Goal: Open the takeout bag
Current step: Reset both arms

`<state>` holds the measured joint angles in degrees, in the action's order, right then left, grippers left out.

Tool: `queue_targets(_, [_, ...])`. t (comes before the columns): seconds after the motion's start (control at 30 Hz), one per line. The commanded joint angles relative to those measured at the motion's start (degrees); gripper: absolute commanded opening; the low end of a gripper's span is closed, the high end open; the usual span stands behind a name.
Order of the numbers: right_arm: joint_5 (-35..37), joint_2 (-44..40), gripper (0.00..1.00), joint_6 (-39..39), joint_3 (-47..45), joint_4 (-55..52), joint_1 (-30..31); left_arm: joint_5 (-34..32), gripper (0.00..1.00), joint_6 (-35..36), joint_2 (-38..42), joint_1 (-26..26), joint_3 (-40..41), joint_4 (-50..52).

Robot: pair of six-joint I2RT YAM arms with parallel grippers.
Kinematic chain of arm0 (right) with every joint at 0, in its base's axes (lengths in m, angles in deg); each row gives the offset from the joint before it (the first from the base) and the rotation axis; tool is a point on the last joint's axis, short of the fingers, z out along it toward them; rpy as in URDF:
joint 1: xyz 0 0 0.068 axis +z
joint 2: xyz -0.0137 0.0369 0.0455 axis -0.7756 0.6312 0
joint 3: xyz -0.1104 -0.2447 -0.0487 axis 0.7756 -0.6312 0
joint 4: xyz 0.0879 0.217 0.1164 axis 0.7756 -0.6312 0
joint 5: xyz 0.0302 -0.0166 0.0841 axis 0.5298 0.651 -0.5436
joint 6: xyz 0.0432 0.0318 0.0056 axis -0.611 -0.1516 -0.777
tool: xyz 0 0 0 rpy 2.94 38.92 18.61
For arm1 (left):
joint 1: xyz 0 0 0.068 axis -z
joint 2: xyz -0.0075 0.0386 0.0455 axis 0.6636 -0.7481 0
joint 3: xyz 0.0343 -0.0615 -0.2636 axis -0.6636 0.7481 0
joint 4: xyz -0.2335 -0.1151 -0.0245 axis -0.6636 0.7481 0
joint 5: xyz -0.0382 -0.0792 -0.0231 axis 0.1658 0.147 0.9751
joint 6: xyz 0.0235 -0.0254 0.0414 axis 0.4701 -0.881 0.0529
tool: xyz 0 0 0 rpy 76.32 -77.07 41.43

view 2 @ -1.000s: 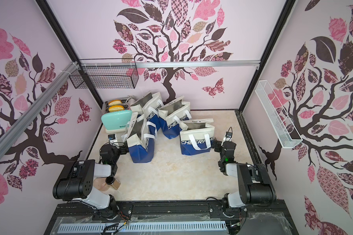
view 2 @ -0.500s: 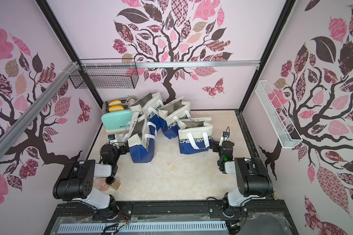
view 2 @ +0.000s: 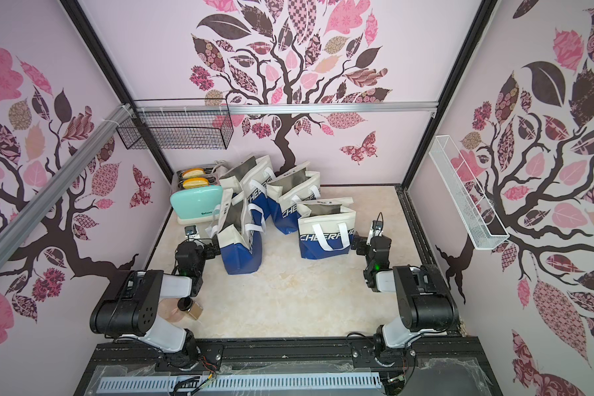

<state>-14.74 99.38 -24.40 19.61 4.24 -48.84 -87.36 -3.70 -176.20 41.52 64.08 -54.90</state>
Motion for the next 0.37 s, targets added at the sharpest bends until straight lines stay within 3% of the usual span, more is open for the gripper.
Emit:
queue_targets(0.0, [0.6, 0.1, 1.00, 0.3, 1.4, -0.7, 0.2, -0.9, 0.98, 0.6, 0.3, 0.2, -0.7, 0.1])
queue_targets(0.33, [0.5, 0.1, 1.00, 0.3, 1.4, -0.9, 0.2, -0.9, 0.98, 0.7, 0.3, 0.1, -0.7, 0.1])
